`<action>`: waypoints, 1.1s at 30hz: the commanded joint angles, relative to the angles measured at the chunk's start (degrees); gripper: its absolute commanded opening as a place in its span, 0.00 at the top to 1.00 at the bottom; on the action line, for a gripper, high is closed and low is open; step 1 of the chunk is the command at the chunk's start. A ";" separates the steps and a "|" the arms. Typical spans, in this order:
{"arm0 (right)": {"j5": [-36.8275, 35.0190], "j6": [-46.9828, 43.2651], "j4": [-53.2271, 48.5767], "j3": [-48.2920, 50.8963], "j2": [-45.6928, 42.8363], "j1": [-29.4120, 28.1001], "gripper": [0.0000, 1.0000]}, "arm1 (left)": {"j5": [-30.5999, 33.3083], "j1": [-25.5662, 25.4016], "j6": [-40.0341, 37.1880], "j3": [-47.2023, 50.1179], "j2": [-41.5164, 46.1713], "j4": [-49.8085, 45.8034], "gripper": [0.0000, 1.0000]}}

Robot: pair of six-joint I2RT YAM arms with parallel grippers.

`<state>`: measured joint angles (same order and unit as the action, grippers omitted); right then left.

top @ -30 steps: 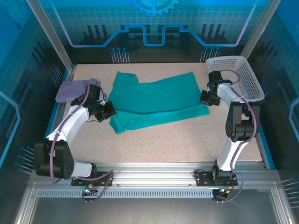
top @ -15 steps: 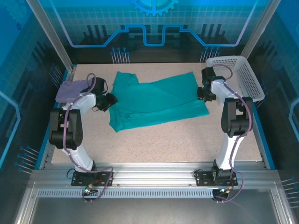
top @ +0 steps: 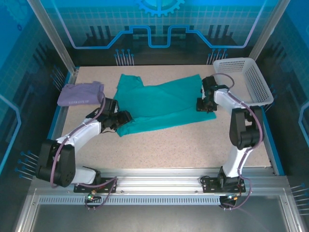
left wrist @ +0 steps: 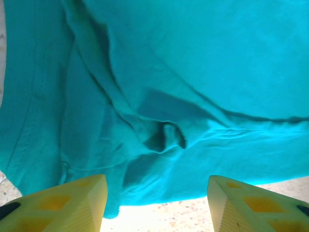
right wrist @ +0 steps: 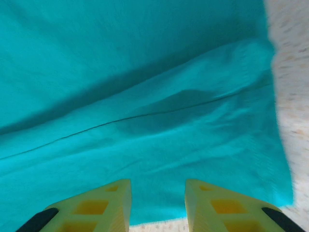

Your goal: Fold the inside-out t-shirt

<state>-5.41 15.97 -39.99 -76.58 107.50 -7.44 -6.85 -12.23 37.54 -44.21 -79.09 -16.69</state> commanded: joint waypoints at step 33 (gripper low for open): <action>17.31 -20.85 22.26 -0.59 -2.08 -32.49 0.43 | -17.21 5.87 3.72 11.59 0.37 10.14 0.72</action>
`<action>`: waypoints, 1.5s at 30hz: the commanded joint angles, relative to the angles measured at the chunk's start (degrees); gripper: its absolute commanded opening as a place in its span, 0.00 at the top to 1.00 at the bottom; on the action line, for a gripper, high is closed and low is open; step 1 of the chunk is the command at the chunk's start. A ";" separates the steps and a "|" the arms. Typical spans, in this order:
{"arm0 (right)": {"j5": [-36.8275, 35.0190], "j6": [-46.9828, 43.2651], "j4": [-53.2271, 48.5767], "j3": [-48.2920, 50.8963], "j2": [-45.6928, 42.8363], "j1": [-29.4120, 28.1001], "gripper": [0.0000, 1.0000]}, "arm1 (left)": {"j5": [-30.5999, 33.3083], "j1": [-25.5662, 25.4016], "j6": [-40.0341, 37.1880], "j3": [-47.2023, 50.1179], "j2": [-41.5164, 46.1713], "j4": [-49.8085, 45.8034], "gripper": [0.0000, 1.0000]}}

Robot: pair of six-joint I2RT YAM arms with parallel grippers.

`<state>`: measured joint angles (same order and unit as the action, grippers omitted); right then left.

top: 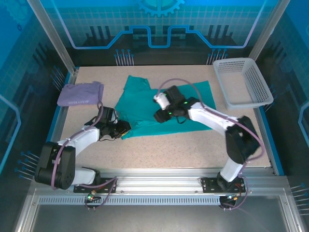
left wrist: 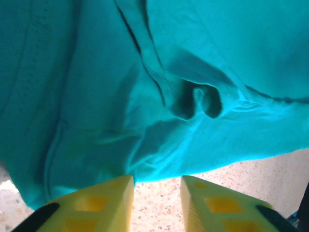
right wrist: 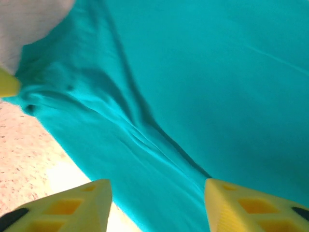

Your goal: Fold the inside-out t-shirt

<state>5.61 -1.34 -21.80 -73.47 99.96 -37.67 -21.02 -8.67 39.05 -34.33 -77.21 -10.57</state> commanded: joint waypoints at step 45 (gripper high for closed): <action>-4.06 6.71 -17.21 -33.39 24.33 -2.31 0.66 | 2.74 4.80 -3.89 4.49 -5.23 2.30 0.74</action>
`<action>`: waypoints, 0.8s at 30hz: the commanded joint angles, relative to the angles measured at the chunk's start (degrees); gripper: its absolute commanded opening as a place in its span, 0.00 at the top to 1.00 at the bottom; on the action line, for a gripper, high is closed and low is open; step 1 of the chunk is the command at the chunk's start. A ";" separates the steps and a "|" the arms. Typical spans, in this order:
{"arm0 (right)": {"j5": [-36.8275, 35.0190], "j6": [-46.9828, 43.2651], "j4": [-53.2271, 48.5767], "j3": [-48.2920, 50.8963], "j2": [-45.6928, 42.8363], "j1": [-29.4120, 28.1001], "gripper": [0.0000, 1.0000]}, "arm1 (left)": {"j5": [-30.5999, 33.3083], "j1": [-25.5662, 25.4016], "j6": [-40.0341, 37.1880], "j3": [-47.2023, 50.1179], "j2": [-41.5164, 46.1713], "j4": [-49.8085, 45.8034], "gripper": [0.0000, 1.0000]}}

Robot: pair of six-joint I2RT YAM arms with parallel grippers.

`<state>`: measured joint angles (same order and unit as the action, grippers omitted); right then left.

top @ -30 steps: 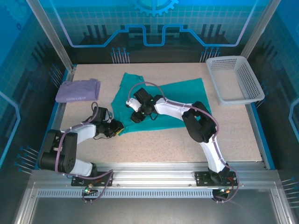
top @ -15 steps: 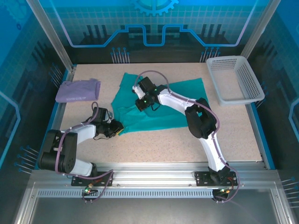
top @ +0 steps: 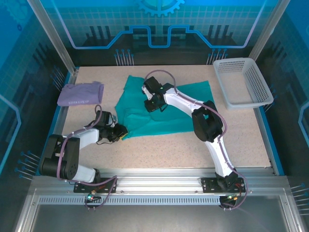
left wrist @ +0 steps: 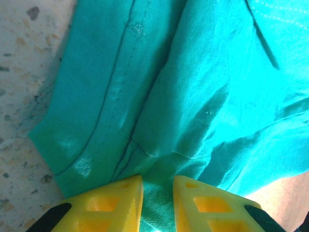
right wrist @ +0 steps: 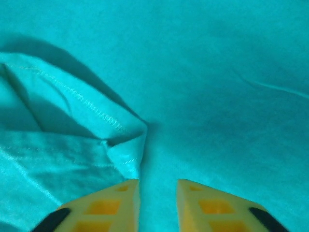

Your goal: Fold the inside-out t-shirt

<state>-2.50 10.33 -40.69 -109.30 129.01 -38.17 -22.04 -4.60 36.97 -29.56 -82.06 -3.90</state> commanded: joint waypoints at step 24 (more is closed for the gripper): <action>11.14 -3.28 -5.49 -14.48 11.54 -3.44 0.92 | 3.76 0.73 -2.03 -0.24 0.20 -4.48 0.73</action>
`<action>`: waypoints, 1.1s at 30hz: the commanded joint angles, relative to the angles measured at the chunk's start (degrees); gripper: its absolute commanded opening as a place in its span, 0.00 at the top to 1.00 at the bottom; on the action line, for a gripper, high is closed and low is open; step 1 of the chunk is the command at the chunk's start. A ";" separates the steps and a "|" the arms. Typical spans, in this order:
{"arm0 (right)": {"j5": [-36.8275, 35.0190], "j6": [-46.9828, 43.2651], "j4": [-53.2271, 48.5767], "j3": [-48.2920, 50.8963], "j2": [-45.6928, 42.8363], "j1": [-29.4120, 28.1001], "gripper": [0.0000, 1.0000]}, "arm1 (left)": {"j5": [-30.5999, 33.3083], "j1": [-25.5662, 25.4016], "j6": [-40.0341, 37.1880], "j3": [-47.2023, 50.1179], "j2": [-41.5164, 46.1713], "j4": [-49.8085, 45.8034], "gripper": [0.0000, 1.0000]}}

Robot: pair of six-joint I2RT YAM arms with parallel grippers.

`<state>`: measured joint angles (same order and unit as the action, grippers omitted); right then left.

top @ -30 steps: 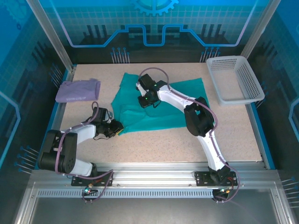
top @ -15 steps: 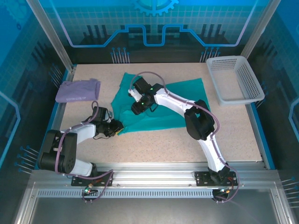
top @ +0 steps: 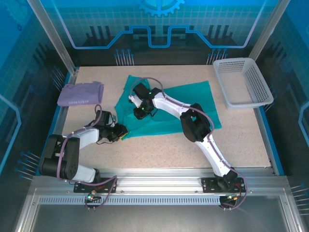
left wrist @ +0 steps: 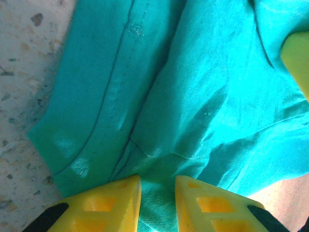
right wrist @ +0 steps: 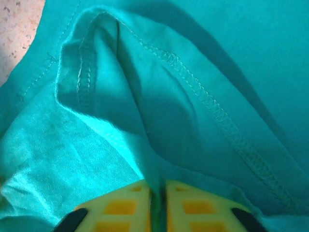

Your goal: Fold the inside-out t-shirt

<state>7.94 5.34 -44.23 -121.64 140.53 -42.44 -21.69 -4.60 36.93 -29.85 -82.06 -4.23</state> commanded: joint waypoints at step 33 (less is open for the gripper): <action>-3.51 11.02 5.90 49.63 -41.48 25.95 0.57 | 3.70 -1.11 -0.47 -7.11 8.55 -5.97 0.45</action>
<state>6.57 15.64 -36.88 -76.44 100.55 -19.79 -17.78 -4.84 36.05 -34.85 -74.83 -9.37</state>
